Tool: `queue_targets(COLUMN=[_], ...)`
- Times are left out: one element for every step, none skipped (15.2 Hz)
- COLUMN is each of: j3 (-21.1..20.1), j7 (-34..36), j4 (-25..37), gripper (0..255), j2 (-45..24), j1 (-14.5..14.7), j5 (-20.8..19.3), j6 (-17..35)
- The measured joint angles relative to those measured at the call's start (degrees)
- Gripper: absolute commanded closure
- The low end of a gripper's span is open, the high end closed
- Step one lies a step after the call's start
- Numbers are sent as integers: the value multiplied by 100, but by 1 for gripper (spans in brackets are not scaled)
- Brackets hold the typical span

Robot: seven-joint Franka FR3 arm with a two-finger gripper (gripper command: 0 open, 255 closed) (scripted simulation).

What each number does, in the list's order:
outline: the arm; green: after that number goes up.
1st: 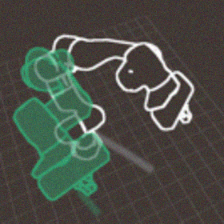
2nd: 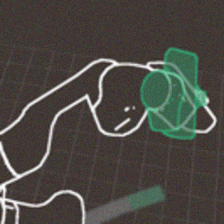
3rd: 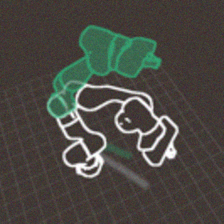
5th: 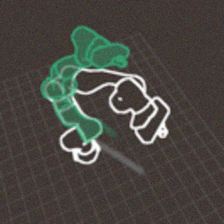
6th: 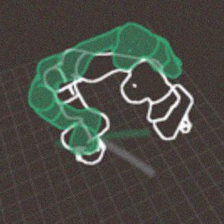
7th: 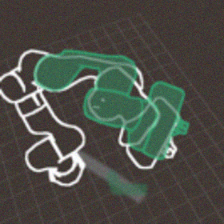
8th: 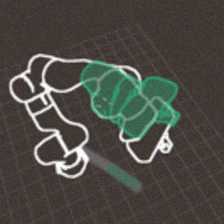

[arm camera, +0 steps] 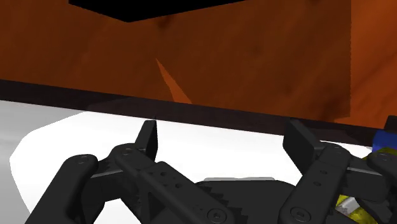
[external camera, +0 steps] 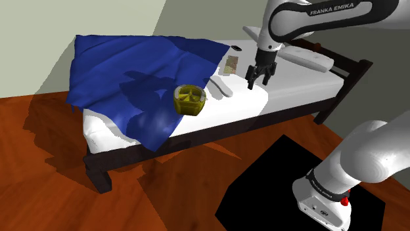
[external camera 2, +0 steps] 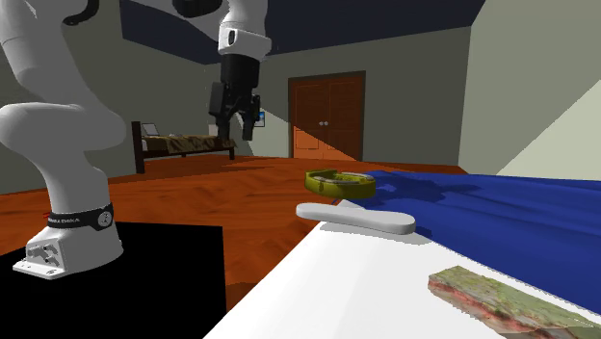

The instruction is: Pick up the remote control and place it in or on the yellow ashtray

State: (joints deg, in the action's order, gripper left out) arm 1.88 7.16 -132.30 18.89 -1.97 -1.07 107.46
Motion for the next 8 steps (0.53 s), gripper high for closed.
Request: queue_targets(j3=[-11, 7, 5, 14, 42, 45, 52, 70], j7=[30, 14, 29, 28, -6, 1, -1, -23], j4=[113, 250, 407, 512, 680, 864, 1052, 1150], gripper=[0, 0, 0, 0, 0, 0, 0, 0], j2=[-221, -435, -631, -822, -1078, -1312, -1537, -1698], j1=[8, -4, -2, -9, -29, -31, -36, -52], j5=[9, 4, 9, 11, 6, 12, 17, 19], j6=[141, 251, 321, 441, 565, 643, 713, 807])
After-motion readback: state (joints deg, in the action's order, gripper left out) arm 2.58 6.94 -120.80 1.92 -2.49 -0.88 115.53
